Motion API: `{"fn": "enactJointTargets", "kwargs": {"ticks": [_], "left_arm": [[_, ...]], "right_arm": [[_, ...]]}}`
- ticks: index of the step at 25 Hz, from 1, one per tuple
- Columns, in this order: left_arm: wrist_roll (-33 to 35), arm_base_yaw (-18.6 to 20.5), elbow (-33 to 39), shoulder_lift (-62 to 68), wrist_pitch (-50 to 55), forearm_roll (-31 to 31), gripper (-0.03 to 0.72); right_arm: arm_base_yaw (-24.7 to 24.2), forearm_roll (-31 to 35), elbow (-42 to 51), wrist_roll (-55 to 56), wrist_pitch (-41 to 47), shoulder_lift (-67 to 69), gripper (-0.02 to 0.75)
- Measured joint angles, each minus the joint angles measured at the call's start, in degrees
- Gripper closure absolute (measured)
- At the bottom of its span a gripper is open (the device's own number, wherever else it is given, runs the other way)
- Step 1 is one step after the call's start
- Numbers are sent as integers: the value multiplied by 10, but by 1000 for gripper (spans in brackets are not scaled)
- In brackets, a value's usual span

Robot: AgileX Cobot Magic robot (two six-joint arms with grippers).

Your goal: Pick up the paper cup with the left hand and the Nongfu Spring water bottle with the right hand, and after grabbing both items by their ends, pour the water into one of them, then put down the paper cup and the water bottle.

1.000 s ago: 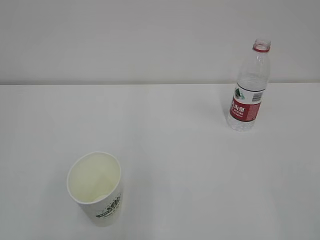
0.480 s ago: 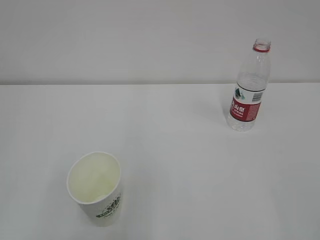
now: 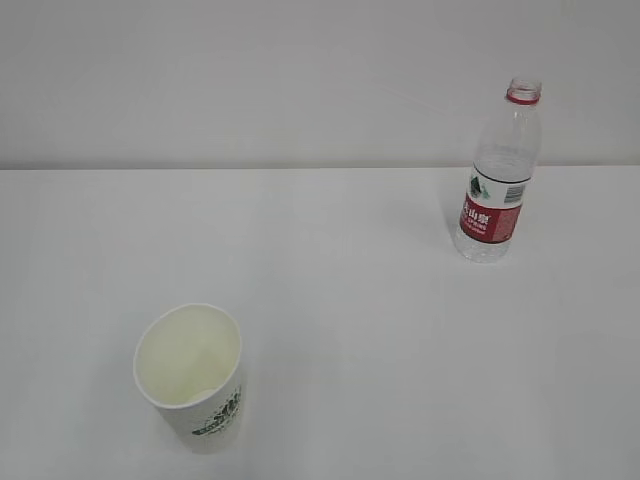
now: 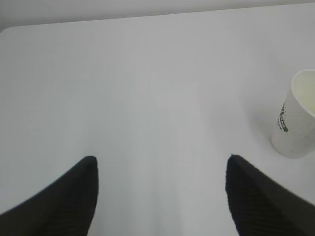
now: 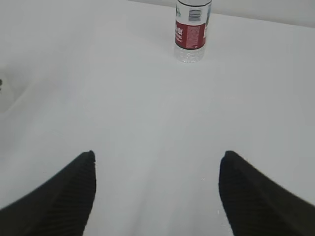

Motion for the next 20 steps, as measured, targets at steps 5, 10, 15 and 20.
{"fn": "enactJointTargets", "kwargs": {"ticks": [5, 10, 15, 20], "left_arm": [[0, 0, 0, 0, 0, 0, 101], [0, 0, 0, 0, 0, -20, 104], [0, 0, 0, 0, -3, -40, 108], [0, 0, -29, 56, -131, -7, 108]], "right_arm": [[0, 18, 0, 0, -2, 0, 150], [0, 19, 0, 0, -3, 0, 150], [0, 18, -2, 0, -28, 0, 150], [0, -18, -6, -6, -158, 36, 150]]}}
